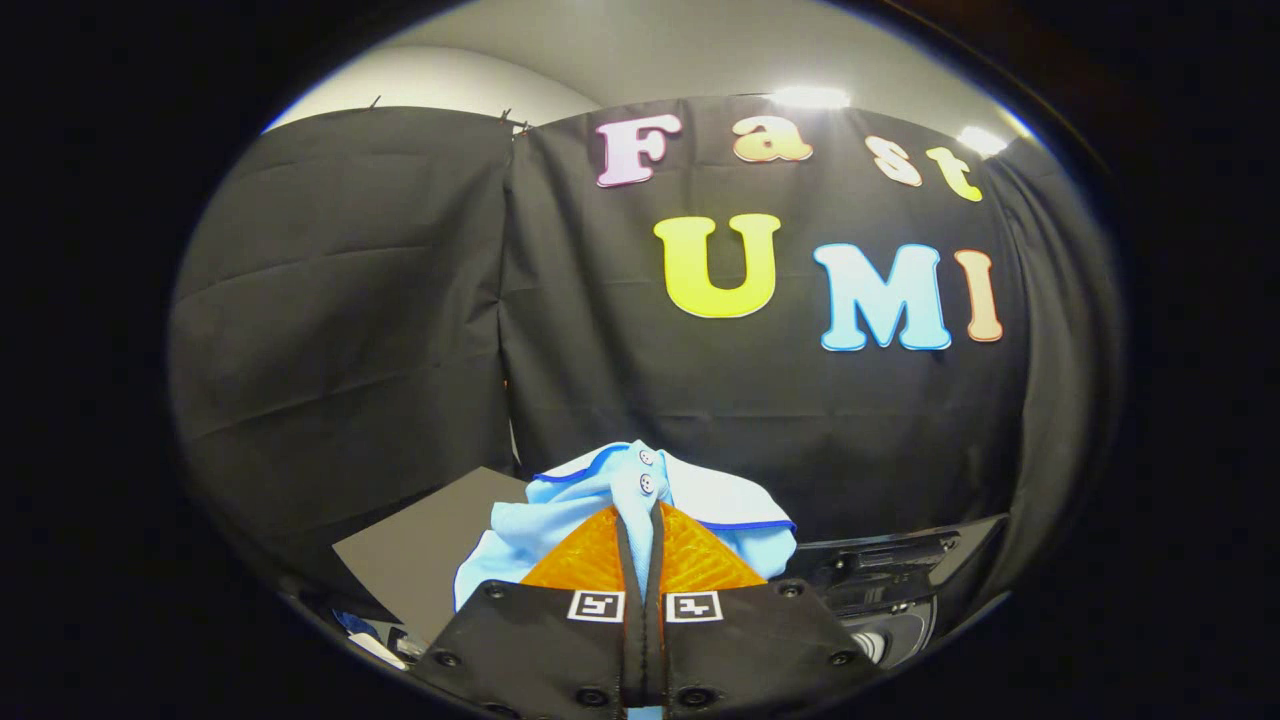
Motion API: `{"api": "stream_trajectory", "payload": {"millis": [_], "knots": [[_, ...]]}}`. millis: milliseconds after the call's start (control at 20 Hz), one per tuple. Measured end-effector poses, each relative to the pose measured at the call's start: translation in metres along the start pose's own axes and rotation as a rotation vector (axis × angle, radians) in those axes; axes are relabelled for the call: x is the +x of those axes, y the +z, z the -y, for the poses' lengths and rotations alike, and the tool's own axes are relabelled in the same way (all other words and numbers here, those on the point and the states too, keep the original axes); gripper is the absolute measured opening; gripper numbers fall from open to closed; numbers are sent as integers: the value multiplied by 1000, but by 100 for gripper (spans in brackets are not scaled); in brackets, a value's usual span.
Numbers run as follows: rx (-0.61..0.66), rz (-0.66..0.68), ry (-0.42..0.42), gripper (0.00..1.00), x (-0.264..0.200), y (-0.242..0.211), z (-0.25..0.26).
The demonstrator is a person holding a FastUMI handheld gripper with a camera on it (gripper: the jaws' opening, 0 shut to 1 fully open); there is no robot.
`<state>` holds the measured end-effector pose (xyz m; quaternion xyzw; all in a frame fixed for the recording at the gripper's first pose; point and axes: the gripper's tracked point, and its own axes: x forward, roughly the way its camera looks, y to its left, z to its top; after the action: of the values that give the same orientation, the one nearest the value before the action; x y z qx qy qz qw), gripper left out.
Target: Put the clothes into the washing machine and then close the washing machine lid.
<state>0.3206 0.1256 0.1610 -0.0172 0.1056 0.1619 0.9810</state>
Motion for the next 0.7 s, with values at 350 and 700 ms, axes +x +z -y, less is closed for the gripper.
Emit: {"api": "stream_trajectory", "payload": {"millis": [350,700], "knots": [[18,0,-93,1,-22,-12,69],[43,-1,-187,1,-46,-25,131]]}}
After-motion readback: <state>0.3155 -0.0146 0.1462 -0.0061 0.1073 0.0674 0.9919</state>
